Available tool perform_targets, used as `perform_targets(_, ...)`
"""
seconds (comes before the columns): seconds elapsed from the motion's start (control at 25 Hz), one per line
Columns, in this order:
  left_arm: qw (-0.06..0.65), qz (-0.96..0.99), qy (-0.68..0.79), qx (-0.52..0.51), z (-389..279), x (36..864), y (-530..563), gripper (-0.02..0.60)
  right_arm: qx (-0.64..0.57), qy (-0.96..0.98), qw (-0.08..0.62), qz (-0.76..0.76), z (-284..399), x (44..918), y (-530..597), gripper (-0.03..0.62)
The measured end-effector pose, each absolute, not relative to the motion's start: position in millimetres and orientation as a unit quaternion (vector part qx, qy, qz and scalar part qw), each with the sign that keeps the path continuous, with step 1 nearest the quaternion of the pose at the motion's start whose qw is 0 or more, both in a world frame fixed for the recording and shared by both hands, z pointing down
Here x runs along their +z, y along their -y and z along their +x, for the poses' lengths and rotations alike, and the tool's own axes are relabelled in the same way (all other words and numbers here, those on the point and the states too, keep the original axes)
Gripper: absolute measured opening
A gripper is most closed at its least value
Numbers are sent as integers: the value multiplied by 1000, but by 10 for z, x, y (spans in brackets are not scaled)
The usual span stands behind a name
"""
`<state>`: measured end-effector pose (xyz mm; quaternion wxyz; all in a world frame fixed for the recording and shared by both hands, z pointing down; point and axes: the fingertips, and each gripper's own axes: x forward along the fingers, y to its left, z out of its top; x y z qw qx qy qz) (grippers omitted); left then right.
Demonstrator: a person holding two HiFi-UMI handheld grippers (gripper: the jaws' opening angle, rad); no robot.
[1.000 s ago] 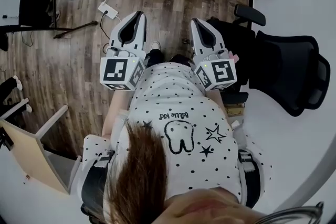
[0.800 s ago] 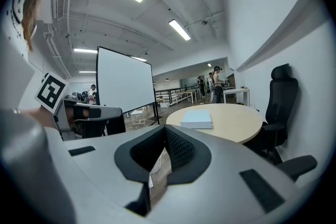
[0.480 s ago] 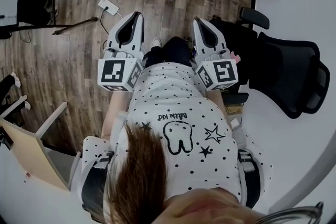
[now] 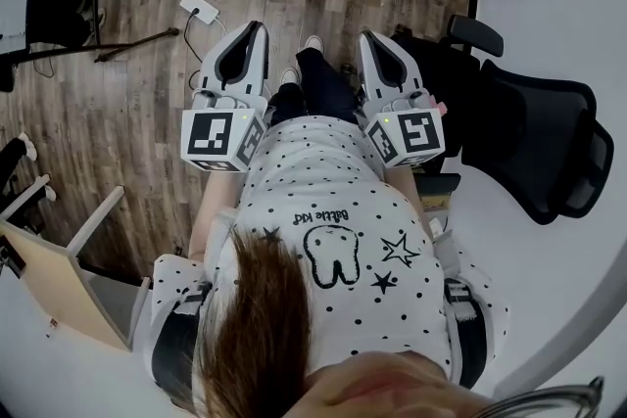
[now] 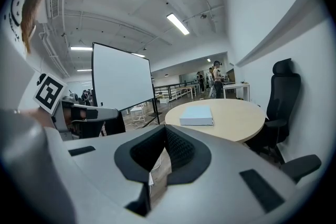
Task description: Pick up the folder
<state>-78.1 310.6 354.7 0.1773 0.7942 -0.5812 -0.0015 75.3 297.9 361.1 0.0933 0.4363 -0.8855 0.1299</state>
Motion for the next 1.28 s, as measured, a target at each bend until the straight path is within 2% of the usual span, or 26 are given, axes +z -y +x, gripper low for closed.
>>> perform_targets(0.44, 168, 793, 586, 5, -476, 3539, -2275, 27, 135, 892, 95, 420, 953, 3661, -2139, 6)
perform_targets(1.28, 135, 752, 645, -8, -538, 3386, -1515, 27, 117, 914, 78, 381, 1091, 3563, -1213, 6)
